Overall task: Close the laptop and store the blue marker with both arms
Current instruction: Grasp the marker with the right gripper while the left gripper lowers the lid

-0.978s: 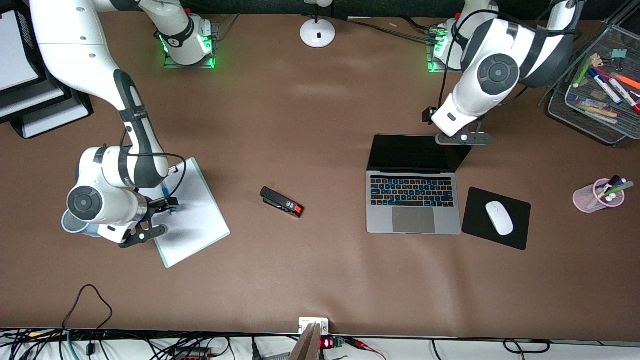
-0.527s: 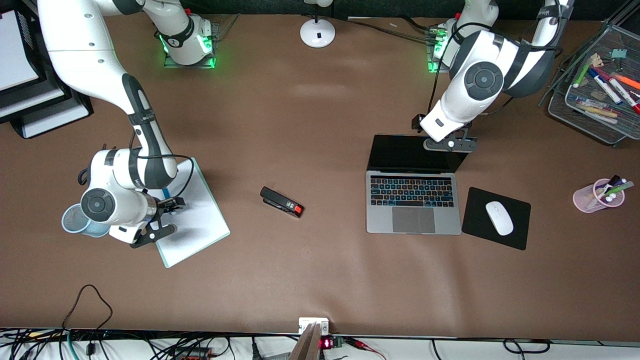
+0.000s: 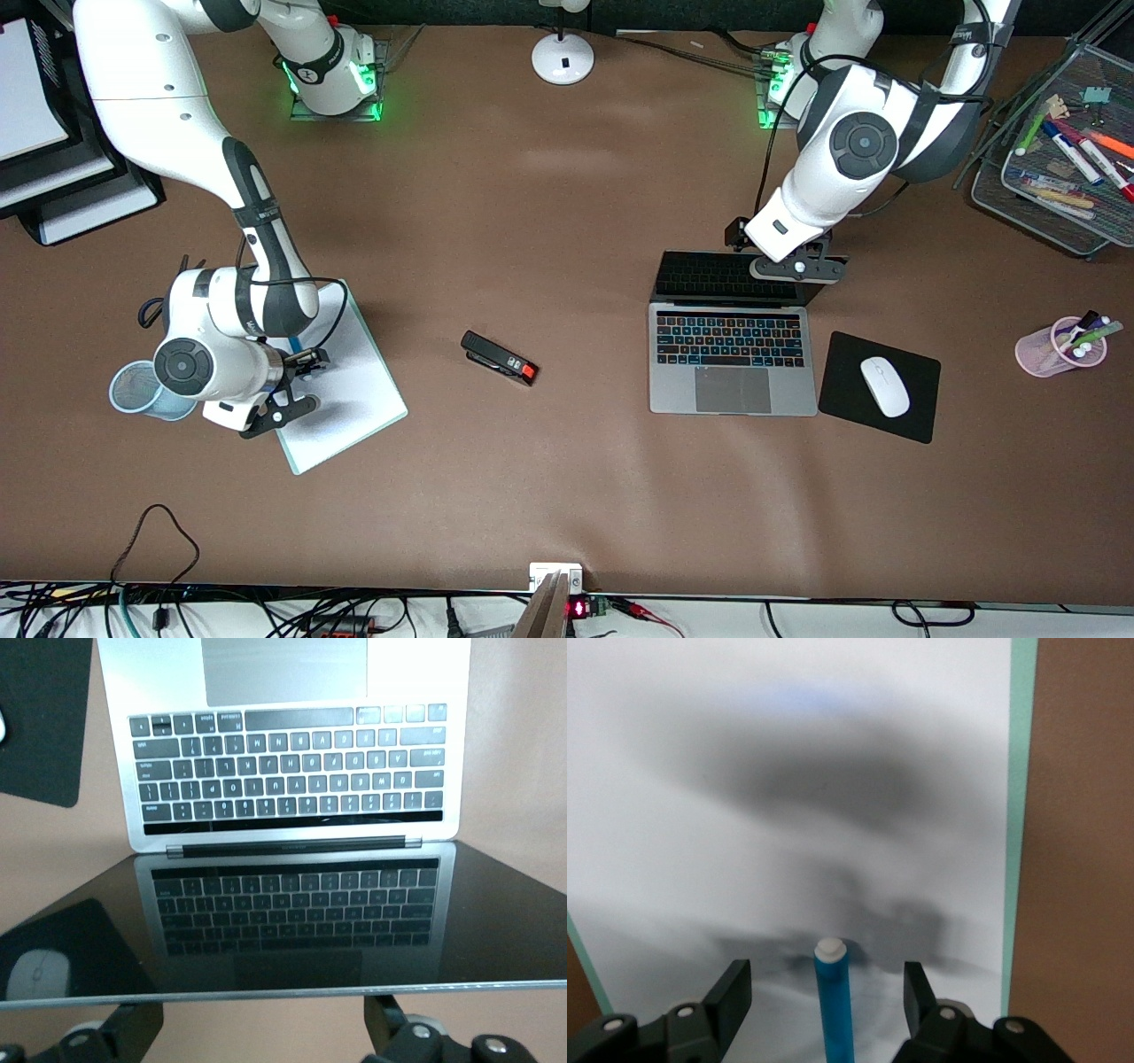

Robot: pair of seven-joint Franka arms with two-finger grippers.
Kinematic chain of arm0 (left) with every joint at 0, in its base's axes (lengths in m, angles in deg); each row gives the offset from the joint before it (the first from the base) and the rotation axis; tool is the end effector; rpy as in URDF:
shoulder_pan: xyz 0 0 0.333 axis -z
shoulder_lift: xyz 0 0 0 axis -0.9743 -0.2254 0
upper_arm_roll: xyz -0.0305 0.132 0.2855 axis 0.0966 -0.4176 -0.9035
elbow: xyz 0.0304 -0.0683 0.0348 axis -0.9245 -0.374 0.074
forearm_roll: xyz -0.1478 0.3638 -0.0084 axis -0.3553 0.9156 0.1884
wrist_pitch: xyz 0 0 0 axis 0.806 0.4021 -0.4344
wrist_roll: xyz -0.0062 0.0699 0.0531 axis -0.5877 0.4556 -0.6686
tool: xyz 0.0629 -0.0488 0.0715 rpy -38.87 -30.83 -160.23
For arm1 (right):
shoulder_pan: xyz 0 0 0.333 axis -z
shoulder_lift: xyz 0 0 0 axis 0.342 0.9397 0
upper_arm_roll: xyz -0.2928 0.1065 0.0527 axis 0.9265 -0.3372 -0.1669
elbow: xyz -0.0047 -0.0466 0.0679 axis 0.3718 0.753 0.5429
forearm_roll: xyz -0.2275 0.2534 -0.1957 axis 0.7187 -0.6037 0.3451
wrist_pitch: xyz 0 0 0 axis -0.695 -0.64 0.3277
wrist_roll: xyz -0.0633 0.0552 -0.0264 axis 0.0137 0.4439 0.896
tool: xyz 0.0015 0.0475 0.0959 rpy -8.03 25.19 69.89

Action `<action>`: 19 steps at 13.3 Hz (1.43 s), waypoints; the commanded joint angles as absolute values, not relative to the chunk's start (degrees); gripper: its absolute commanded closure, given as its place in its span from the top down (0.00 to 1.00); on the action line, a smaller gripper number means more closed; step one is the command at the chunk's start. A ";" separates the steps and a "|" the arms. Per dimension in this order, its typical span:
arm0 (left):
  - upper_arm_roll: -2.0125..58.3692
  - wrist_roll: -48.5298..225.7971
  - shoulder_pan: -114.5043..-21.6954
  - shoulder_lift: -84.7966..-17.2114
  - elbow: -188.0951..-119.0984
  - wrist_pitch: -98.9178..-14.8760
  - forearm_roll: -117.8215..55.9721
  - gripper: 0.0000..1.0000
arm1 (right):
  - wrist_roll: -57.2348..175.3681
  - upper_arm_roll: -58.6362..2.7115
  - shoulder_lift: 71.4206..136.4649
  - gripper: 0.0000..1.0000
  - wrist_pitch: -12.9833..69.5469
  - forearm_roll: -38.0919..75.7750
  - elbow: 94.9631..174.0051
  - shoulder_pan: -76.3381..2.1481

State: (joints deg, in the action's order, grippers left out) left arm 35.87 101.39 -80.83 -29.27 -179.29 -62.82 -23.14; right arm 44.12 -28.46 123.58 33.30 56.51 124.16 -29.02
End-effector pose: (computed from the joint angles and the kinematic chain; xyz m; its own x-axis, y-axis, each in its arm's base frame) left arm 0.4905 -0.1987 0.3520 0.9929 -0.0385 -0.1127 -0.0377 -0.9992 0.0095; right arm 0.6817 0.0556 0.1930 0.8834 0.4213 -0.2052 0.4302 -0.9028 -0.0017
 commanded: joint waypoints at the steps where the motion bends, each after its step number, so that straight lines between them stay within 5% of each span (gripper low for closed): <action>1: 35.69 101.61 -81.19 -33.19 -175.01 -63.57 -22.20 1.00 | 42.65 -28.58 123.63 0.67 33.77 56.13 124.23 -28.52; 15: 34.81 101.78 -81.54 -49.54 -159.71 -66.91 -17.37 1.00 | 42.65 -28.67 124.07 0.47 33.77 56.13 124.23 -28.26; 19: 33.59 101.78 -81.55 -53.41 -159.62 -73.31 -16.92 1.00 | 42.65 -28.67 124.16 0.40 33.77 56.04 124.23 -28.26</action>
